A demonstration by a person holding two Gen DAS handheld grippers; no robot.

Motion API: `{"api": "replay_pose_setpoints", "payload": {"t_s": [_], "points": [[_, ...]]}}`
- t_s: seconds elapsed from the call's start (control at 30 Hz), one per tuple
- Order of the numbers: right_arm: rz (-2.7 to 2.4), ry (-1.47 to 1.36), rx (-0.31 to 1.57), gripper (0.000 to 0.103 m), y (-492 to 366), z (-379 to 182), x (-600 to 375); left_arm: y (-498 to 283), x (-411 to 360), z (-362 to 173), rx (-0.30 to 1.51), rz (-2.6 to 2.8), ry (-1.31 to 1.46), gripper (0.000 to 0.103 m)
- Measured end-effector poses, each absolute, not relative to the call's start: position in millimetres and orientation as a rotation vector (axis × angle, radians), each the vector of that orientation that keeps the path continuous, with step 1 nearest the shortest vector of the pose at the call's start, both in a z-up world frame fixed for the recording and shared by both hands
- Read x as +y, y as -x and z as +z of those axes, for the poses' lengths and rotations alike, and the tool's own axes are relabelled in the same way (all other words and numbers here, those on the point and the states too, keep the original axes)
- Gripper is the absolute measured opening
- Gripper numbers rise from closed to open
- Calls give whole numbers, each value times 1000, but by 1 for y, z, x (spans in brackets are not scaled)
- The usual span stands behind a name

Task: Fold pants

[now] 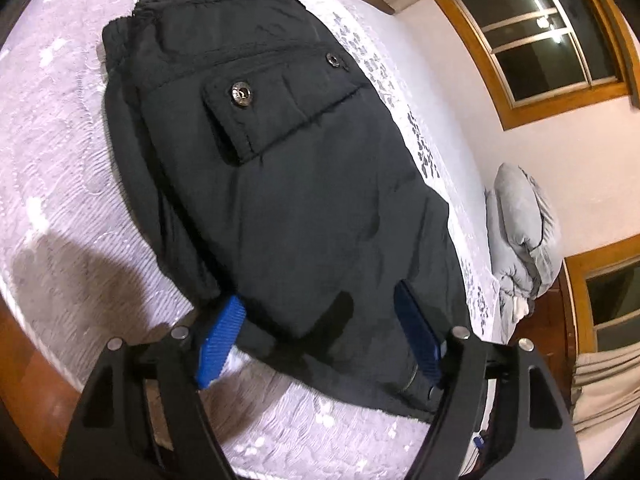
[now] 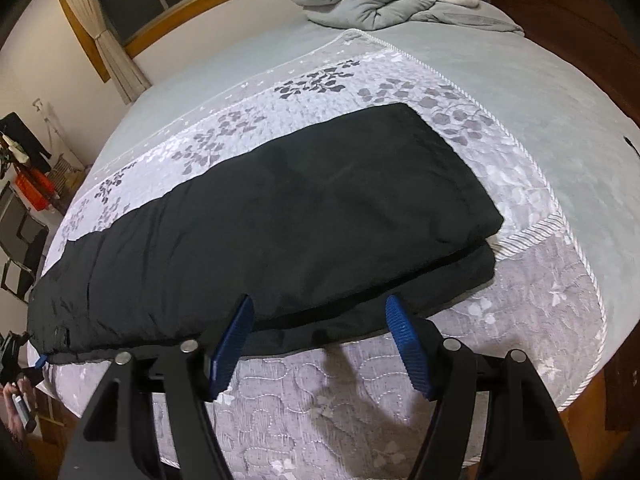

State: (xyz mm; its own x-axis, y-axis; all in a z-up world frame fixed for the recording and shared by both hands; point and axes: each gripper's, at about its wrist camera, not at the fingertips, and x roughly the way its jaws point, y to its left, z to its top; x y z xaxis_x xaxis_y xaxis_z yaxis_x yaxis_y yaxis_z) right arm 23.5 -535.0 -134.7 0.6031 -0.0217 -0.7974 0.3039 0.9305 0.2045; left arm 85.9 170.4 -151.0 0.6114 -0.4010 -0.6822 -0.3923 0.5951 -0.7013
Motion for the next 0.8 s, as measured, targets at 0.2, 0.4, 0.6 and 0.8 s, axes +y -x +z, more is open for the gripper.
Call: {"api": "replay_pose_setpoints", "payload": {"t_s": [0.2, 0.4, 0.6, 0.8], "points": [[-185, -331, 932, 71, -30, -144, -529, -95, 169, -148, 949, 56, 908, 10], [-184, -336, 953, 74, -32, -151, -527, -72, 173, -134, 915, 64, 906, 5], [-178, -353, 945, 74, -34, -153, -527, -65, 175, -143, 952, 64, 889, 6], [-178, -348, 938, 74, -31, -150, -527, -67, 180, -145, 967, 45, 940, 60]]}}
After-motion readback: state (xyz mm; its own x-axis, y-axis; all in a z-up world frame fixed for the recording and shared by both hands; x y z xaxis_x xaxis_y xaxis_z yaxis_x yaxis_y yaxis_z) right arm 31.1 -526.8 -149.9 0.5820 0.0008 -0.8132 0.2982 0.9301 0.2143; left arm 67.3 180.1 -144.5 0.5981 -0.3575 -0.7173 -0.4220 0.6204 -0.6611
